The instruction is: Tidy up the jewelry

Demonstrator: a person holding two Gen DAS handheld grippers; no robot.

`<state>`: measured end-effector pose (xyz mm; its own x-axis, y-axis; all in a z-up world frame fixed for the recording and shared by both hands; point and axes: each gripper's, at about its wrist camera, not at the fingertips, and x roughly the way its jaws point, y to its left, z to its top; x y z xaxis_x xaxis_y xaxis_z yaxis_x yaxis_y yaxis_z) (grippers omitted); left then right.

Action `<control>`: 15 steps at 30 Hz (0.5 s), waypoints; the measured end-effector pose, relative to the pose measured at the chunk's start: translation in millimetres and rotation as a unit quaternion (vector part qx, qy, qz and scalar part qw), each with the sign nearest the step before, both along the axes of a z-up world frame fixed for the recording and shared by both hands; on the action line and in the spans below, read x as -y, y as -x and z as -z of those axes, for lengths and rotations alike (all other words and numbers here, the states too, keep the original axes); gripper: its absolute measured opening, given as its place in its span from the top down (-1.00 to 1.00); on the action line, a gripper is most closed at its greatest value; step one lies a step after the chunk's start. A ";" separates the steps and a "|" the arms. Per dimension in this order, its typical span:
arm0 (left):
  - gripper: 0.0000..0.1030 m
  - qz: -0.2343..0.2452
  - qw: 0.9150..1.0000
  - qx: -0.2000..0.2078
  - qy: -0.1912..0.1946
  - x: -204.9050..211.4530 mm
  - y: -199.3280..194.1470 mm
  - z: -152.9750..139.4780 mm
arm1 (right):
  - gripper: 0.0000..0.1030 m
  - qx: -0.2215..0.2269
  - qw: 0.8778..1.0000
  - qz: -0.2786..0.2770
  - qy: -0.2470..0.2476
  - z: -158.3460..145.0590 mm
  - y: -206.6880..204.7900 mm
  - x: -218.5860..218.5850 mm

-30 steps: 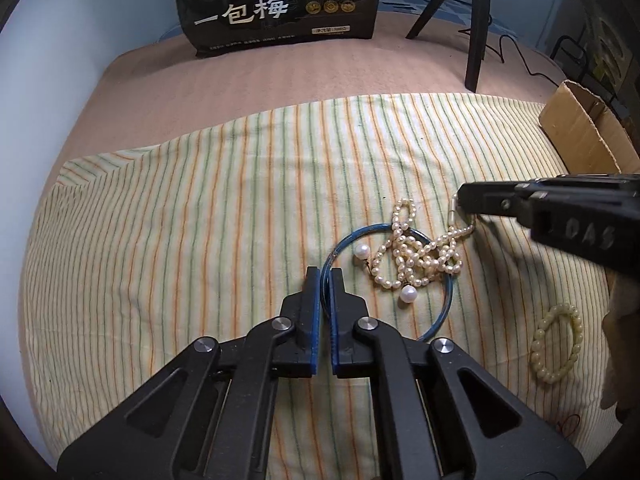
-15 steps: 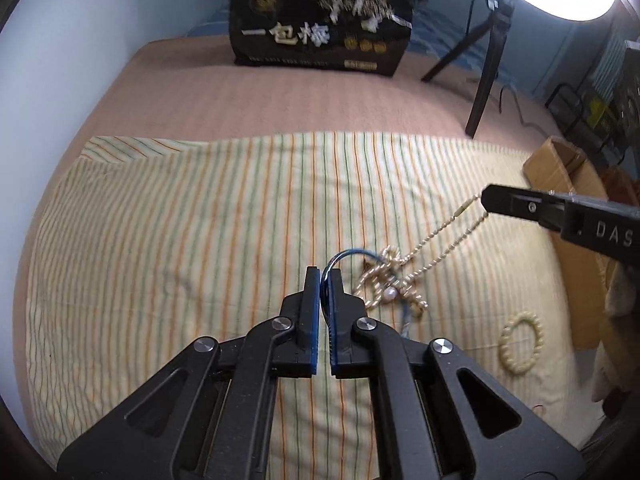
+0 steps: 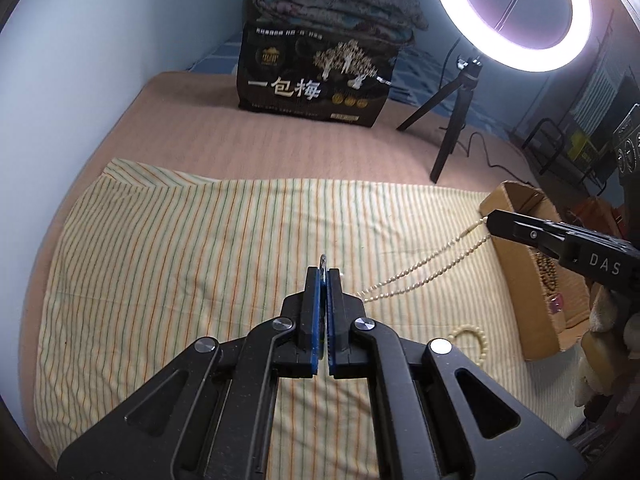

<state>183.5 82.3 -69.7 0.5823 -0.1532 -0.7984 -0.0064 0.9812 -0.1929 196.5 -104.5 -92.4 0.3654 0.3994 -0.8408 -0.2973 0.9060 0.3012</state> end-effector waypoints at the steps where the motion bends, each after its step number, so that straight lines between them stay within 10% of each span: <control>1: 1.00 -0.001 1.000 0.003 0.003 0.1 1.8 -3.0 | 0.99 0.004 1.000 0.000 -0.003 -5.3 2.7 1.3; 15: 1.00 0.013 0.997 0.057 0.045 25.2 23.9 -48.2 | 0.99 0.066 0.997 -0.002 -0.035 -71.9 44.1 27.7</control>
